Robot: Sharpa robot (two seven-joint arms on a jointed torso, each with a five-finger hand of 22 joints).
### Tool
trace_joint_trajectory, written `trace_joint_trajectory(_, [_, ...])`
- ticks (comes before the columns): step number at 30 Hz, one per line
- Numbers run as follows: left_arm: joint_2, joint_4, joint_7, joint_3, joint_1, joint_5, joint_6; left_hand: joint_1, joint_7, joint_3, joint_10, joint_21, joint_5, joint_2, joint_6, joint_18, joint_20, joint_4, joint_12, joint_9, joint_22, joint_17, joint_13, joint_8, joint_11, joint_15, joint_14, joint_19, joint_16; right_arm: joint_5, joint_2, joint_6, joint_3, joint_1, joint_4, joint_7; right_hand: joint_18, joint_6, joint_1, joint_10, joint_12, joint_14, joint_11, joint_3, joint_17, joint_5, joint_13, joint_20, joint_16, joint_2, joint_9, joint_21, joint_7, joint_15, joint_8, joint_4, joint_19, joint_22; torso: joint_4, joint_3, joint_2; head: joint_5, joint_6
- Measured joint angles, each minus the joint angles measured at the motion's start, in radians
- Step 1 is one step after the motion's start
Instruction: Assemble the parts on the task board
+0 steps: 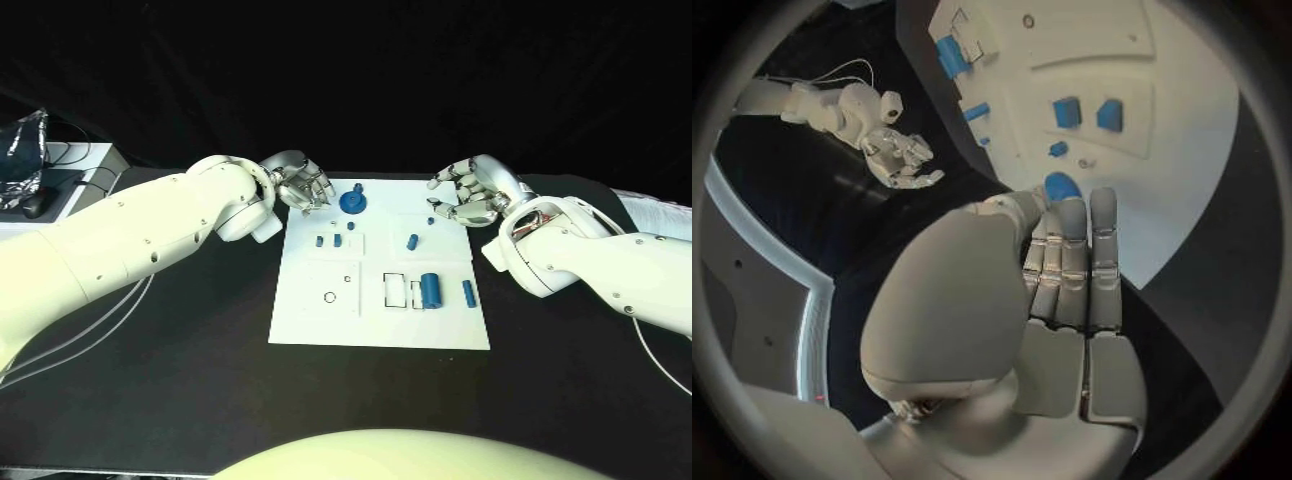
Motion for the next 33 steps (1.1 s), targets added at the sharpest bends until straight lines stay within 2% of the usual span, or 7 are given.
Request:
trace_joint_trajectory(4, [0.017, -0.004, 0.109, 0.0, -0.016, -0.081, -0.052, -0.056, -0.007, 0.016, -0.025, 0.001, 0.0, -0.029, 0.013, 0.0, 0.01, -0.016, -0.069, -0.031, 0.0, -0.023, -0.059, -0.016, 0.025, 0.012, -0.002, -0.01, 0.002, 0.002, 0.001, -0.002, 0.0, 0.0, -0.003, 0.003, 0.0, -0.006, 0.0, -0.011, -0.071, 0.0, -0.006, 0.009, 0.0, 0.0, 0.0, 0.0, 0.0, 0.0, -0.001, -0.006, 0.0, 0.0, 0.0, -0.009, 0.0, 0.0, -0.0013, 0.0, 0.0, -0.002, 0.009])
trace_joint_trajectory(8, [0.044, -0.028, 0.17, -0.005, -0.03, -0.182, -0.079, -0.104, -0.014, 0.005, -0.033, -0.013, 0.0, -0.043, 0.012, 0.0, 0.027, -0.027, -0.12, -0.058, -0.014, -0.037, -0.107, -0.039, 0.033, 0.027, 0.015, 0.007, 0.039, 0.004, 0.002, -0.005, 0.0, 0.0, -0.007, 0.008, 0.0, -0.012, -0.007, -0.101, -0.194, 0.004, -0.011, 0.031, 0.0, 0.0, 0.0, -0.004, -0.009, -0.007, -0.001, -0.016, -0.005, -0.008, 0.001, -0.02, -0.004, 0.0, -0.0016, 0.0006, 0.001, -0.005, 0.016])
trace_joint_trajectory(12, [0.07, -0.05, 0.194, -0.01, -0.037, -0.265, -0.092, -0.118, -0.019, -0.019, -0.033, -0.013, 0.0, -0.044, 0.018, 0.0, 0.029, -0.032, -0.141, -0.075, -0.02, -0.042, -0.134, -0.047, 0.033, 0.027, 0.028, 0.025, 0.081, 0.007, 0.004, -0.009, 0.0, 0.0, -0.009, 0.012, 0.0, -0.012, -0.016, -0.137, -0.261, 0.002, -0.016, 0.037, 0.0, 0.0, -0.033, -0.004, -0.014, -0.008, -0.001, -0.02, -0.005, -0.01, 0.006, -0.026, -0.004, 0.0, -0.0024, 0.0007, 0.002, -0.007, 0.021])
trace_joint_trajectory(17, [0.095, -0.073, 0.2, -0.013, -0.039, -0.351, -0.095, -0.133, -0.019, -0.028, 0.006, 0.015, 0.0, -0.039, 0.073, -0.001, 0.023, -0.036, -0.157, -0.095, -0.007, -0.02, -0.167, -0.058, 0.027, 0.021, 0.083, 0.067, 0.184, 0.011, 0.006, -0.013, 0.0, 0.0, -0.01, 0.017, 0.0, -0.012, -0.017, -0.145, -0.278, 0.002, -0.016, 0.044, 0.0, 0.0, -0.051, -0.007, -0.014, -0.006, 0.0, -0.022, -0.005, -0.01, 0.006, -0.028, 0.0, 0.0, -0.0034, 0.0007, 0.002, -0.009, 0.025])
trace_joint_trajectory(22, [0.107, -0.08, 0.185, -0.014, -0.039, -0.415, -0.077, -0.148, -0.02, -0.028, 0.037, 0.099, 0.0, -0.042, 0.109, -0.001, 0.019, -0.036, -0.165, -0.11, 0.061, 0.043, -0.184, -0.066, 0.019, 0.015, 0.137, 0.129, 0.261, 0.014, 0.007, -0.015, 0.0, 0.0, -0.01, 0.019, 0.0, -0.012, -0.017, -0.149, -0.287, 0.002, -0.013, 0.044, 0.0, 0.0, -0.059, -0.007, -0.018, -0.006, 0.0, -0.025, -0.005, -0.01, 0.006, -0.028, 0.0, 0.0, -0.0033, 0.0013, 0.003, -0.011, 0.027])
trace_joint_trajectory(33, [0.129, -0.096, 0.128, -0.017, -0.04, -0.484, -0.022, -0.162, -0.011, -0.035, 0.058, 0.157, 0.0, -0.046, 0.127, -0.001, 0.015, -0.033, -0.176, -0.12, 0.109, 0.078, -0.195, -0.077, 0.015, 0.011, 0.165, 0.165, 0.304, 0.017, 0.009, -0.016, 0.001, 0.0, -0.008, 0.02, 0.0, -0.012, -0.017, -0.152, -0.297, 0.002, -0.016, 0.047, 0.0, 0.0, -0.067, -0.007, -0.018, -0.006, 0.0, -0.029, -0.005, -0.009, 0.006, -0.03, 0.0, 0.0, -0.0019, 0.0007, 0.002, -0.013, 0.027])
